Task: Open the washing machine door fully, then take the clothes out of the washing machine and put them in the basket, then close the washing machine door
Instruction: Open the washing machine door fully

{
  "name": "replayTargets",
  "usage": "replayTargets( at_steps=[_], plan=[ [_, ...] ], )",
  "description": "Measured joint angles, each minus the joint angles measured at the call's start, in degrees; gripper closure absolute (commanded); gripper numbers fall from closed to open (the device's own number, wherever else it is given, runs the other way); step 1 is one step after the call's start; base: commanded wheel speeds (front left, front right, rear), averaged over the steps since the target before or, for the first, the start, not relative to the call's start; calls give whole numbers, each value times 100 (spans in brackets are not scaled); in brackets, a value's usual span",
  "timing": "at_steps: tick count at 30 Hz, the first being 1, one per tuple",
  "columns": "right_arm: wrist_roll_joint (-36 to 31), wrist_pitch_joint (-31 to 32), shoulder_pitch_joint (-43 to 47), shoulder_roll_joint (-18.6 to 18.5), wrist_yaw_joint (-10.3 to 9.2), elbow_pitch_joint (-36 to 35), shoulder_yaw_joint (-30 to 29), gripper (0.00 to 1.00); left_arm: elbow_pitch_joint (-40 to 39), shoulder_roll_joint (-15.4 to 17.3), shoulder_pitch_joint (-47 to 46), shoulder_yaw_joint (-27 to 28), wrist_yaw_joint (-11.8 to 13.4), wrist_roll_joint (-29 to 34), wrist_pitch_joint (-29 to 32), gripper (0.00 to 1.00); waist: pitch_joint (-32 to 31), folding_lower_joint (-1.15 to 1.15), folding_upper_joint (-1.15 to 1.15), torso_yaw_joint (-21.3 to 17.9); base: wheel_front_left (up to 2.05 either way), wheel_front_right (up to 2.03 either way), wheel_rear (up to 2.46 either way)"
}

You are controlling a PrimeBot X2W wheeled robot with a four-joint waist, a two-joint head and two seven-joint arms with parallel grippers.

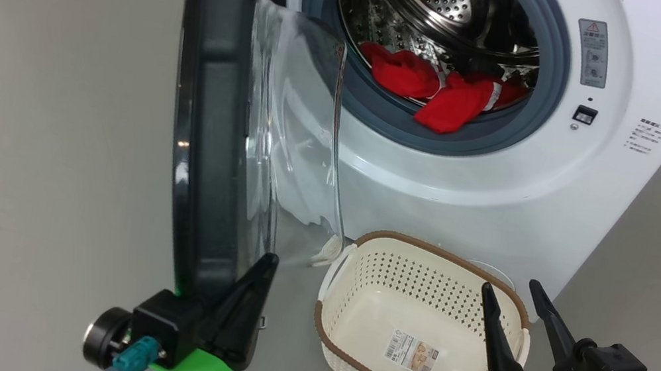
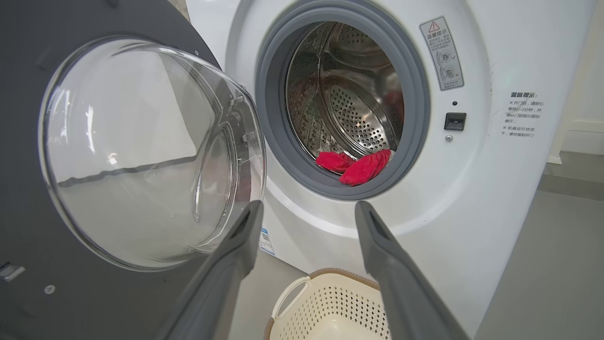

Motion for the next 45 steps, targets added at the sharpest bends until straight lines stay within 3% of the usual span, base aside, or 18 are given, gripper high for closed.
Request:
replayTargets(
  at_steps=[26,45],
  plan=[
    [-126,0,-1,-1,0,69,-10,0,-67,448,213,875,690,-107,-87,100,98,0,0,456,0,0,0],
    [-357,0,-2,-1,0,120,32,0,636,737,-5,1640,804,-472,-485,100,237,0,0,436,0,0,0]
  ],
)
